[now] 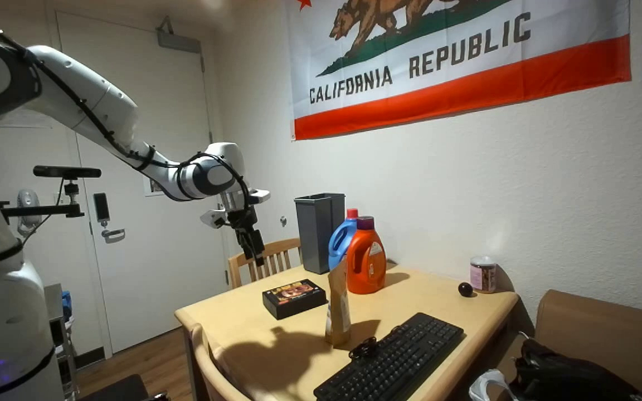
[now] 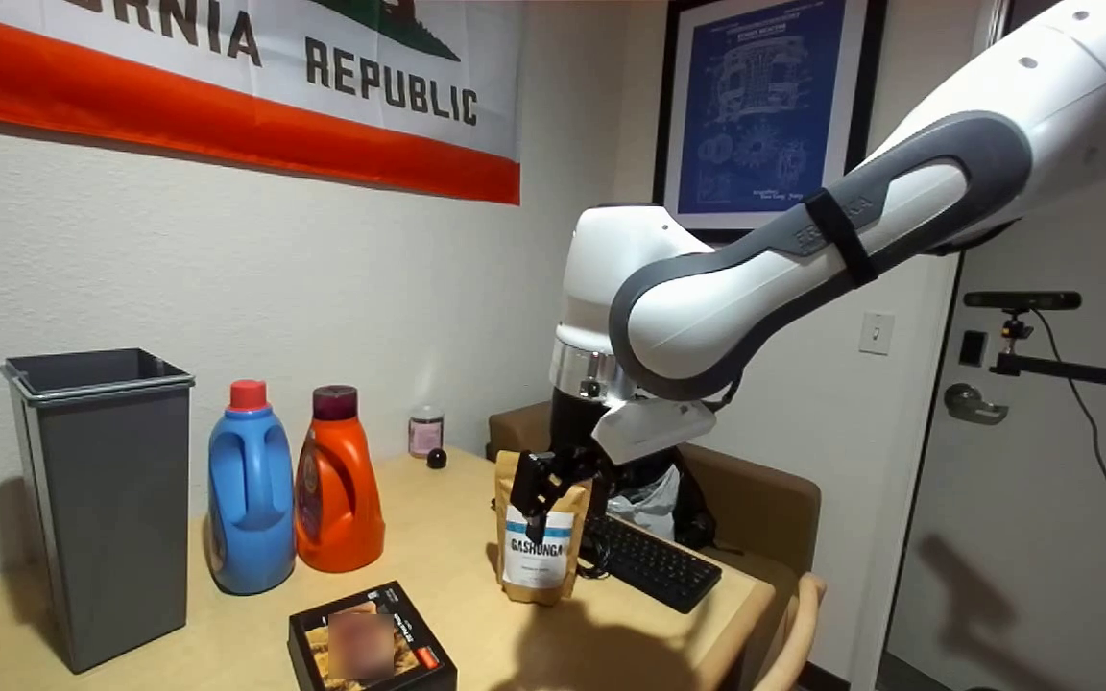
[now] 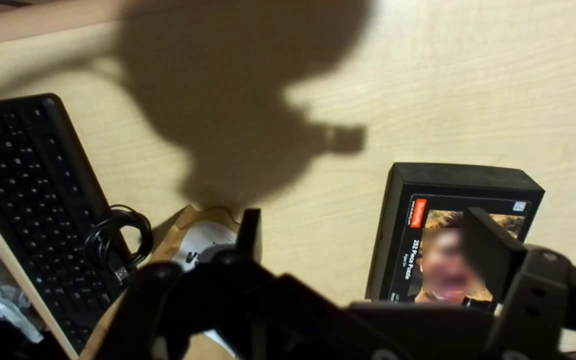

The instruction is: Make the black box lay on its back

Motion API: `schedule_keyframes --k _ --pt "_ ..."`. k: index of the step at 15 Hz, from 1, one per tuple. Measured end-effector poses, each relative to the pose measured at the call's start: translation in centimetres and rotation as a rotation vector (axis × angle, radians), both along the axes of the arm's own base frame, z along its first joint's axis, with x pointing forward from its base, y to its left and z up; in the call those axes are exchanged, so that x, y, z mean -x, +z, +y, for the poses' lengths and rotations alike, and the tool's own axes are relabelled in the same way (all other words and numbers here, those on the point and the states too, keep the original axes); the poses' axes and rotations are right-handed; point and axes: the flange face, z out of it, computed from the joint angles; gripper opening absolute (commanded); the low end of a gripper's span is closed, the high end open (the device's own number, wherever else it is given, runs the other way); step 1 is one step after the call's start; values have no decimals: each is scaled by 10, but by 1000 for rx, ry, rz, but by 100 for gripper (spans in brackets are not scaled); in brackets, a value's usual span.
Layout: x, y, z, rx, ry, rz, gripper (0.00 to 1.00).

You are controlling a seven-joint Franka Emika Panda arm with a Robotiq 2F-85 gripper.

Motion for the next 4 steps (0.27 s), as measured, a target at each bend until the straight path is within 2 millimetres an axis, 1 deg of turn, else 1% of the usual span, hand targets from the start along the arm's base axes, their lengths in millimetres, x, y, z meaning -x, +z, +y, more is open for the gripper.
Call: schedule_keyframes --k 4 --pt "3 -4 -3 4 -7 39 100"
